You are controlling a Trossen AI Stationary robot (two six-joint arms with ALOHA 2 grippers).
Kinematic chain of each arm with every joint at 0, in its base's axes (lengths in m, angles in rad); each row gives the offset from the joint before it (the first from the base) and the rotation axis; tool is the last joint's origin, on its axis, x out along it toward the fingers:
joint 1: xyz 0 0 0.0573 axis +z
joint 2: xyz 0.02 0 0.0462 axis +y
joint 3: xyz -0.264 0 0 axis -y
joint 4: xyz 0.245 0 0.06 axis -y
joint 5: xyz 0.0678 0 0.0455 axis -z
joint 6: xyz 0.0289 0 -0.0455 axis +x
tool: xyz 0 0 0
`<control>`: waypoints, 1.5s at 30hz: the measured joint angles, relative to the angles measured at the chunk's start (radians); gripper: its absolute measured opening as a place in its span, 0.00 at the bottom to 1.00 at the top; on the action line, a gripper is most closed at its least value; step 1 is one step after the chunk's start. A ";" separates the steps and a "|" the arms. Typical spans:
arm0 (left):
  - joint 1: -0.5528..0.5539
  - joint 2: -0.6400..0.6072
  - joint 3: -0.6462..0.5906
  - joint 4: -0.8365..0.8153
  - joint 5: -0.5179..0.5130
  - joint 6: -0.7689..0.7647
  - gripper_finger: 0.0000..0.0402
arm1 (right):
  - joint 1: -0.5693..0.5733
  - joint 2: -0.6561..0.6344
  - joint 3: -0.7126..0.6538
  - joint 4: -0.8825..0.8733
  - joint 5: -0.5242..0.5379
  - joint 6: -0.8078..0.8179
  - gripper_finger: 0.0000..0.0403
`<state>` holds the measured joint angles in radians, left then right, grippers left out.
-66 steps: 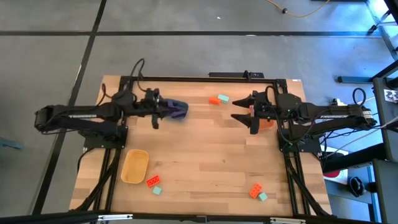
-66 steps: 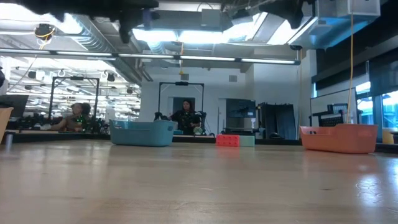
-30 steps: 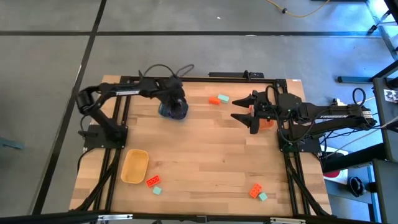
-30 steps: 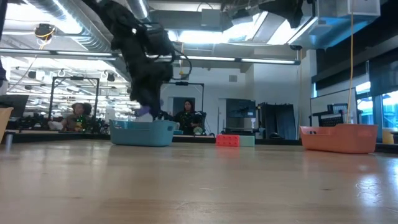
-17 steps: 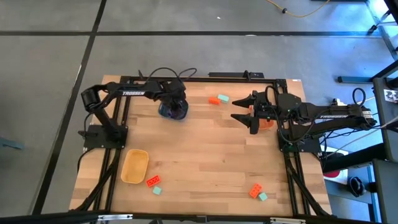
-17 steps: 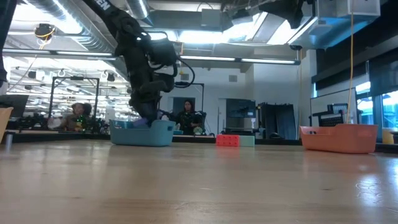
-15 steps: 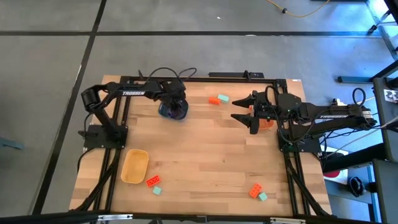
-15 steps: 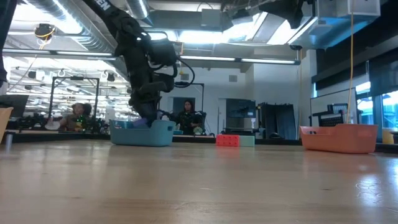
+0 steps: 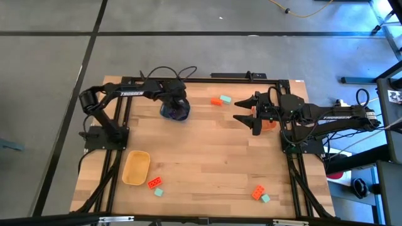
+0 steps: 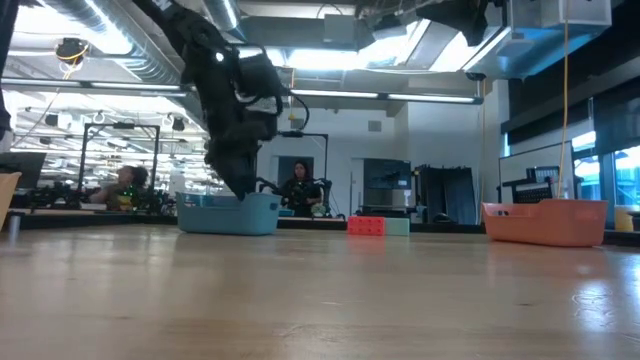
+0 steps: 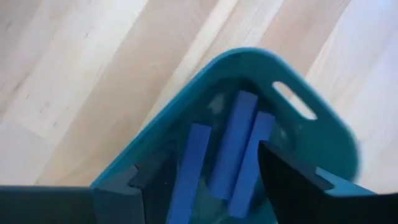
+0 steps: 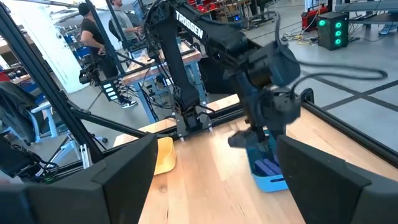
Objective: Sort & place blocks by color
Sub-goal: Put the right orange 8 stud game piece into the orange bin
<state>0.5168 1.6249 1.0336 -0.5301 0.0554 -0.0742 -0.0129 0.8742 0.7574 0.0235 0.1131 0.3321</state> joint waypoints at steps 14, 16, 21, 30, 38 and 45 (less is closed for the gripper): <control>-0.131 -0.475 0.000 0.231 0.040 -0.183 0.53 | 0.000 0.000 0.000 0.000 0.000 0.000 0.81; -0.194 -0.528 0.000 0.299 0.000 -0.185 0.53 | 0.000 0.000 0.000 0.000 0.000 -0.001 0.81; -0.358 -0.608 0.000 0.410 -0.120 -0.168 0.53 | 0.000 0.000 0.000 0.001 0.000 -0.045 0.81; -0.481 -0.618 -0.148 0.725 -0.224 -0.132 0.53 | 0.000 0.000 0.000 0.002 0.000 -0.051 0.81; -0.480 -0.618 -0.270 0.942 -0.161 -0.179 0.53 | 0.000 0.000 0.000 0.002 0.000 -0.052 0.81; -0.480 -0.618 -0.270 0.945 -0.094 -0.209 0.53 | 0.000 0.000 0.000 0.002 -0.001 -0.048 0.81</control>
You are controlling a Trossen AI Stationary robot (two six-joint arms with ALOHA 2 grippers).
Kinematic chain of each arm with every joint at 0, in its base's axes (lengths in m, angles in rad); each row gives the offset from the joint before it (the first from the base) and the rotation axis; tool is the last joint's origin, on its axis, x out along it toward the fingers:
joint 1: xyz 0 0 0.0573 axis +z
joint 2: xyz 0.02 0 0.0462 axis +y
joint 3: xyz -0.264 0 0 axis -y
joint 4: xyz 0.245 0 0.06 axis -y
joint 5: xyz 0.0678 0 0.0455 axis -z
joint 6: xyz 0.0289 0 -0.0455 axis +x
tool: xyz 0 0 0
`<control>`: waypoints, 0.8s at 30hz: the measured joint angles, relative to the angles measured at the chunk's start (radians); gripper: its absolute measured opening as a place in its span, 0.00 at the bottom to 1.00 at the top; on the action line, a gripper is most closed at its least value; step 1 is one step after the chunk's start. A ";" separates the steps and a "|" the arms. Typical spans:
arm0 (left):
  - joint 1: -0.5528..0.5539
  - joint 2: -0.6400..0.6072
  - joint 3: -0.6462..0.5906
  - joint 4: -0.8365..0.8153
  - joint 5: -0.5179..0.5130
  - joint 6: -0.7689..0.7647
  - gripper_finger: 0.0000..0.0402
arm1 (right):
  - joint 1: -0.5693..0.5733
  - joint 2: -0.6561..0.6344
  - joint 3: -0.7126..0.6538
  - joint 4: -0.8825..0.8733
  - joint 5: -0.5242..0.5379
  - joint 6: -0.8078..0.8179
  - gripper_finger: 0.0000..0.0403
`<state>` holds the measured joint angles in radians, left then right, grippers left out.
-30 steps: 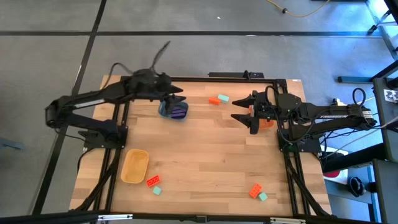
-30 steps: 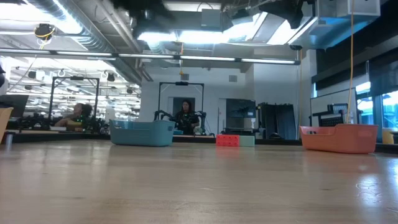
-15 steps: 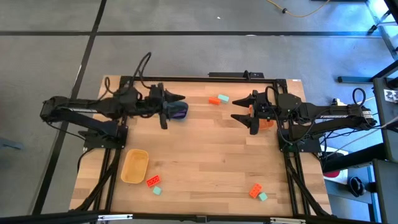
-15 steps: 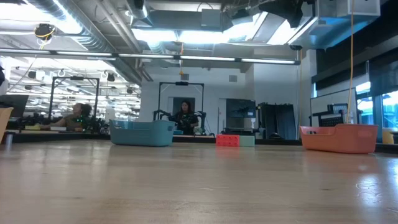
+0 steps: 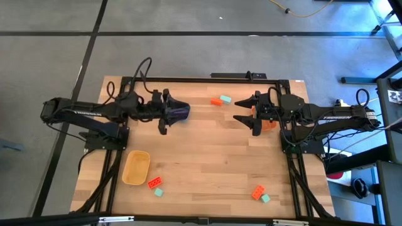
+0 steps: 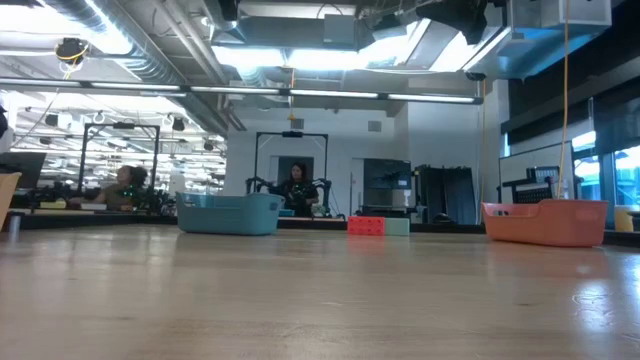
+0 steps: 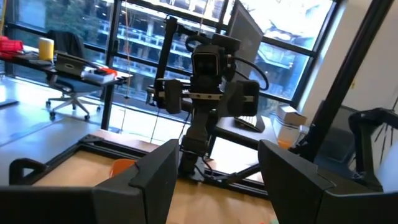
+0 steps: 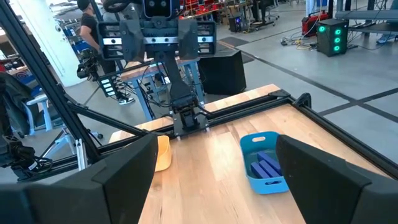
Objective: Sort & place blocks by color
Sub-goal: Put the right orange 8 stud game piece into the orange bin
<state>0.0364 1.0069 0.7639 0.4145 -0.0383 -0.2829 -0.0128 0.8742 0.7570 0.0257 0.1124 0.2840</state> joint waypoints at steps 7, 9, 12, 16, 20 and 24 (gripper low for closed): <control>0.000 0.000 0.000 0.043 0.004 -0.003 0.53 | 0.000 0.000 0.000 0.000 0.000 0.002 0.81; 0.000 0.000 0.000 0.058 0.004 -0.003 0.53 | 0.000 0.000 0.000 0.000 0.000 0.002 0.81; 0.000 0.000 0.000 0.066 0.004 -0.003 0.53 | 0.000 0.000 0.000 0.000 0.000 0.002 0.81; 0.000 0.000 0.000 0.075 0.004 -0.003 0.53 | 0.000 0.000 0.000 0.000 0.000 0.002 0.81; 0.000 0.000 0.000 0.075 0.004 -0.003 0.53 | 0.000 0.000 0.000 0.000 0.000 0.003 0.81; 0.000 0.000 0.000 0.075 0.004 -0.003 0.53 | 0.000 0.000 0.000 -0.001 0.000 0.003 0.81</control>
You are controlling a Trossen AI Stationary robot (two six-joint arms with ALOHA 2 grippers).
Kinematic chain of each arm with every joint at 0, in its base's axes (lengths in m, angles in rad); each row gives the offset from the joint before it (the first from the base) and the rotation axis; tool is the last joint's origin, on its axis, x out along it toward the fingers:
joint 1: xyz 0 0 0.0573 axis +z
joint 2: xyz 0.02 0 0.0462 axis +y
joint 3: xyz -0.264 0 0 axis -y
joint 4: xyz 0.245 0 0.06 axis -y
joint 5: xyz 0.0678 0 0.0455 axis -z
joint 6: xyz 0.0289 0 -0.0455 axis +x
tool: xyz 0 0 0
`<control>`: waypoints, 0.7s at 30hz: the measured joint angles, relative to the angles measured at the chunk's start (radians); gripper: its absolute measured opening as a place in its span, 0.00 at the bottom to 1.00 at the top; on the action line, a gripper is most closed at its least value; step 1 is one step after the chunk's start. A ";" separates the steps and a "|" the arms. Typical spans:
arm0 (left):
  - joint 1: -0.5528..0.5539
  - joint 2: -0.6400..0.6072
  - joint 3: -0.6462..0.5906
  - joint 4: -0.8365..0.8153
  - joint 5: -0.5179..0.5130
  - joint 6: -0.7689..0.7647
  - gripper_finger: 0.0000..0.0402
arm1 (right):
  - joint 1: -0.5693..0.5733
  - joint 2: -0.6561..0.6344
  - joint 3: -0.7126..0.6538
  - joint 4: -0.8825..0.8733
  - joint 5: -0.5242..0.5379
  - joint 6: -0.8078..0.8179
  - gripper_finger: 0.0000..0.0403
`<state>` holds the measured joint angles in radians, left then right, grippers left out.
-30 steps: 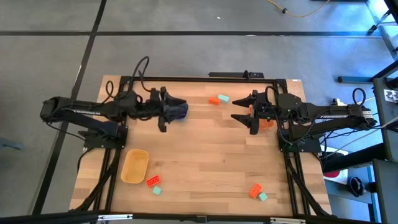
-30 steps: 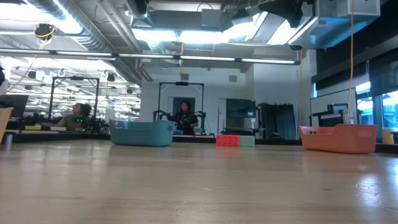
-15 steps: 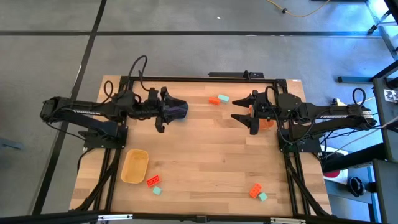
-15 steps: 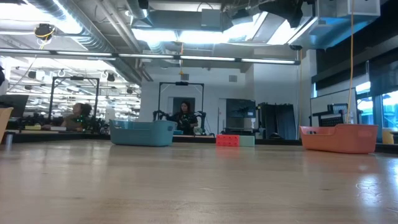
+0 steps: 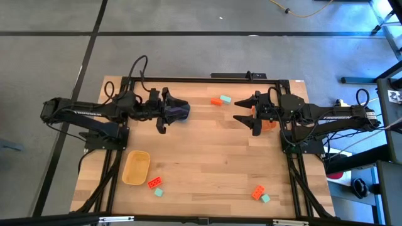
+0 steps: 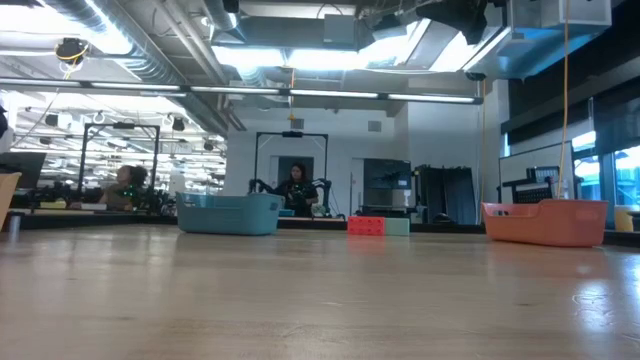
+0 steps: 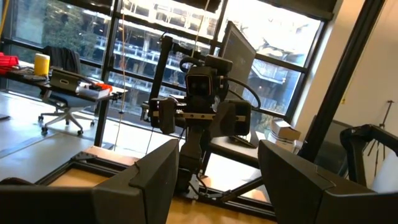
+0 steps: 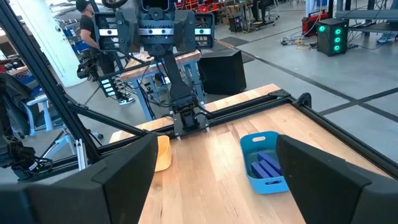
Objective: Sort & place blocks by color
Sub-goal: Put the right orange 8 stud game piece into the orange bin
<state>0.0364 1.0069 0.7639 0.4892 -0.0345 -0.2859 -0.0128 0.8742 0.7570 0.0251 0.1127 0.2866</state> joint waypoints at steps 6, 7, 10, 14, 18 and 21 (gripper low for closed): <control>0.000 0.000 0.000 0.000 0.000 0.000 0.53 | 0.000 0.000 0.000 0.000 0.000 -0.002 0.81; 0.000 0.000 0.000 0.000 0.000 0.000 0.53 | 0.000 0.000 0.000 0.000 0.000 -0.002 0.81; 0.000 0.000 0.000 -0.001 0.000 0.000 0.53 | 0.000 0.000 0.000 0.000 0.000 -0.003 0.81; 0.000 0.000 0.000 -0.001 0.000 0.000 0.53 | 0.000 0.000 0.000 0.000 0.000 -0.003 0.81; 0.000 -0.002 0.000 -0.001 0.000 -0.002 0.53 | 0.000 0.000 0.000 0.000 0.000 -0.003 0.81; 0.000 -0.010 0.001 0.004 0.000 -0.003 0.53 | 0.000 0.000 0.000 -0.001 0.000 -0.003 0.81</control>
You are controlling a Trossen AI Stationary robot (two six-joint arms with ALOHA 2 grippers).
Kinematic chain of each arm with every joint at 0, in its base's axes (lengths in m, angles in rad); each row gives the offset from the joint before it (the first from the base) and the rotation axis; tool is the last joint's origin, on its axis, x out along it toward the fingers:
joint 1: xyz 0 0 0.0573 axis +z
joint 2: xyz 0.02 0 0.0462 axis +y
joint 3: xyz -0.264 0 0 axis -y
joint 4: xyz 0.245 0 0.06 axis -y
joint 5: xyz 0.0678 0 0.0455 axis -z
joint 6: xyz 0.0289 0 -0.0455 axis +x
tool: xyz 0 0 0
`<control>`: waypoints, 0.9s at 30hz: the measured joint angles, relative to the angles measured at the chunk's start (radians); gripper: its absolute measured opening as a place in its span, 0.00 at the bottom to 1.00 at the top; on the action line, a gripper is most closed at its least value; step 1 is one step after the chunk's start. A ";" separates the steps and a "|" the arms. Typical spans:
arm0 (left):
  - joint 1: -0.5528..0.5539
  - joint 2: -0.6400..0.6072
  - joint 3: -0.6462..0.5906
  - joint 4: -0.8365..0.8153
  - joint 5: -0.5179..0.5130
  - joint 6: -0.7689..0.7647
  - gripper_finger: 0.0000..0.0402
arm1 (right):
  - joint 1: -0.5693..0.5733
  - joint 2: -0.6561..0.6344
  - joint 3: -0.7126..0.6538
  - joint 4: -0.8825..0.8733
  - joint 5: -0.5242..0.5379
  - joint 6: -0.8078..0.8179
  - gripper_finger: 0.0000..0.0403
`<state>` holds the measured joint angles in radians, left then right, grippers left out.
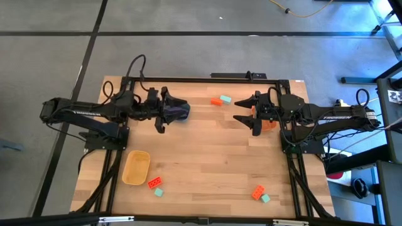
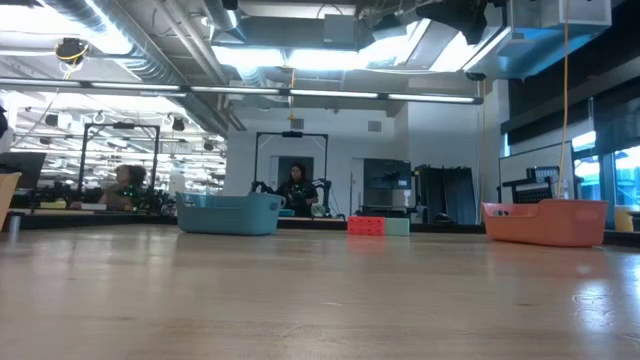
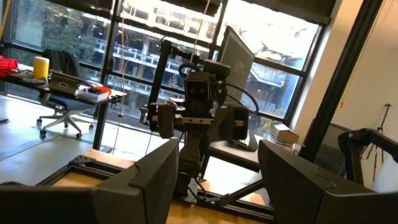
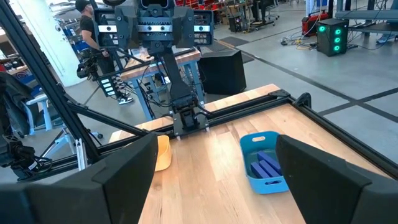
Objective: Sort & place blocks by color
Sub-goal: Put the right orange 8 stud game piece into the orange bin
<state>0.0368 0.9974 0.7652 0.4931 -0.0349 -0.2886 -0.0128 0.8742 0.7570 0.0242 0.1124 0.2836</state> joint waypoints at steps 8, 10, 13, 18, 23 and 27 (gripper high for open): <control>0.000 -0.012 0.000 -0.003 0.000 0.001 0.53 | 0.000 0.000 0.000 0.000 0.000 0.000 0.81; 0.000 -0.014 -0.001 -0.008 0.000 0.002 0.53 | 0.000 0.000 0.000 0.000 0.000 0.000 0.81; 0.000 -0.019 0.000 -0.002 0.000 0.002 0.53 | 0.000 0.000 0.000 0.000 0.000 0.000 0.81; 0.000 -0.018 0.000 -0.005 0.000 0.002 0.53 | 0.000 0.000 0.000 0.000 0.000 0.027 0.81; 0.000 -0.018 -0.001 -0.006 0.010 0.002 0.53 | 0.000 0.000 0.000 0.000 0.000 0.028 0.81; 0.000 -0.018 -0.001 -0.006 0.027 0.002 0.53 | 0.000 0.000 0.000 0.000 0.000 0.029 0.81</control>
<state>0.0368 0.9794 0.7647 0.4873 -0.0082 -0.2863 -0.0129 0.8742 0.7570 0.0242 0.1123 0.3126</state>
